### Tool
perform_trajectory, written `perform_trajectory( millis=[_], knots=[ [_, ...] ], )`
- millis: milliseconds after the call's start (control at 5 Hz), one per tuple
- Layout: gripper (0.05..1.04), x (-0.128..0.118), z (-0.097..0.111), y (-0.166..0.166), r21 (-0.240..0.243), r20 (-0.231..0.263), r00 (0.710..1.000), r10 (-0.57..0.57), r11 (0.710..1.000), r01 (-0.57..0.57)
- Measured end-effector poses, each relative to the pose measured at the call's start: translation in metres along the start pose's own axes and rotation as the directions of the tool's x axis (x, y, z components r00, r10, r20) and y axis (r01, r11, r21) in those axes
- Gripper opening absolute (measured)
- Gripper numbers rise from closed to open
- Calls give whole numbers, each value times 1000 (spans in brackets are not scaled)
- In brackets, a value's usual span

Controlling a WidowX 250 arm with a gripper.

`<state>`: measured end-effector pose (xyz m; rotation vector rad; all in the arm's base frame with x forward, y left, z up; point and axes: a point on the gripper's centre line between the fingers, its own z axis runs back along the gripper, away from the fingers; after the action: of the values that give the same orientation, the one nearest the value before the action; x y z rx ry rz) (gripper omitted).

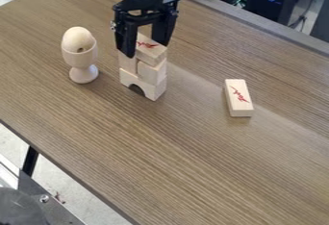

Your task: Put the left bottom the right

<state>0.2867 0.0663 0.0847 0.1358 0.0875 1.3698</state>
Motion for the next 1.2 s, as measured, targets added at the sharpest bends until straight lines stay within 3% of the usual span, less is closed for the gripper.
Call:
perform_trajectory(
  millis=[200,400,600,1000,1200],
  knots=[
    [965,3,-4,3,0,-4,1000,15,1000,-15],
    [689,4,-9,6,-2,8,1000,4,1000,-4],
    [568,2,4,6,-47,17,1000,-15,999,15],
    [568,-6,42,5,-136,26,998,-53,989,56],
    [568,-26,54,-4,-140,101,981,-167,974,180]
  ],
)
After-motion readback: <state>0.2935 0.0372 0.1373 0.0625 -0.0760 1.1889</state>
